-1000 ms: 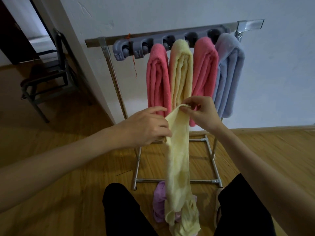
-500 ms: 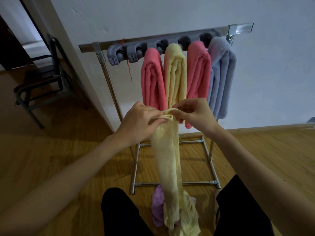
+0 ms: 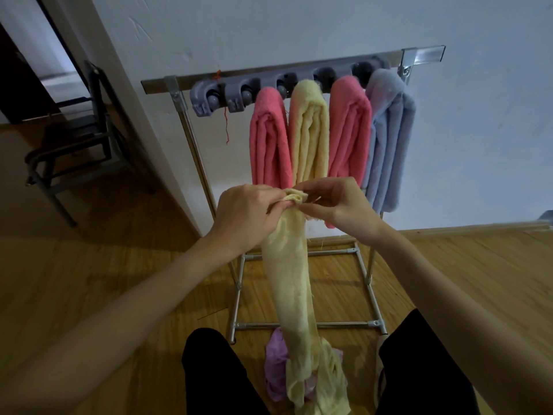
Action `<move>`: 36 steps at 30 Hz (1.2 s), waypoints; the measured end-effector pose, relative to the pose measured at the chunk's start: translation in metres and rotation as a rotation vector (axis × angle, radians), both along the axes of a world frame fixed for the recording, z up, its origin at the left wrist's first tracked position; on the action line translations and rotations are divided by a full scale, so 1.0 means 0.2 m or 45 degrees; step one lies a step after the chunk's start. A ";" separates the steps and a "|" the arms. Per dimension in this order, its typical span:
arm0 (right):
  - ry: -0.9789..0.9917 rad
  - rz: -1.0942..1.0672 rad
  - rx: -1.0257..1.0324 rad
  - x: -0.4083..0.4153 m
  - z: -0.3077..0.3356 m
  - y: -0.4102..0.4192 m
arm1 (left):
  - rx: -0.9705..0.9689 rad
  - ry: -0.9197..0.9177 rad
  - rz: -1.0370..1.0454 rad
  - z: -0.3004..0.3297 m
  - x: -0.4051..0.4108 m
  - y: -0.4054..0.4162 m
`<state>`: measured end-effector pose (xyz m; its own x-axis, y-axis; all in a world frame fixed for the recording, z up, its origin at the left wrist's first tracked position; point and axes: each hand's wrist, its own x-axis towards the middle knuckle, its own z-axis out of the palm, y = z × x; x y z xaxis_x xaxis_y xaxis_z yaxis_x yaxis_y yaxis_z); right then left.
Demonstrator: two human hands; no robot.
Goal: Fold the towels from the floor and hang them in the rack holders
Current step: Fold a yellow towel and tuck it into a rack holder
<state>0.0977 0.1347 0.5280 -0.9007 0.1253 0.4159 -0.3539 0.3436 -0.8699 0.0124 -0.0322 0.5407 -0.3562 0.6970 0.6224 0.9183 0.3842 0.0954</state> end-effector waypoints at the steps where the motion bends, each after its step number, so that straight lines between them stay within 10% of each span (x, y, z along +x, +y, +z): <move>1: 0.025 -0.021 0.022 -0.01 0.01 0.00 | 0.010 0.002 0.005 0.00 0.00 0.00; 18: 0.026 -0.094 0.286 -0.10 -0.04 -0.01 | -0.366 0.584 -0.109 0.08 -0.11 -0.14; 28: 0.016 0.018 -0.054 -0.10 0.05 -0.03 | 0.482 -0.564 -0.195 -0.05 -0.04 -0.13; 36: -0.143 0.101 -0.126 -0.12 -0.02 -0.05 | 0.629 -0.541 -0.143 -0.01 -0.08 -0.12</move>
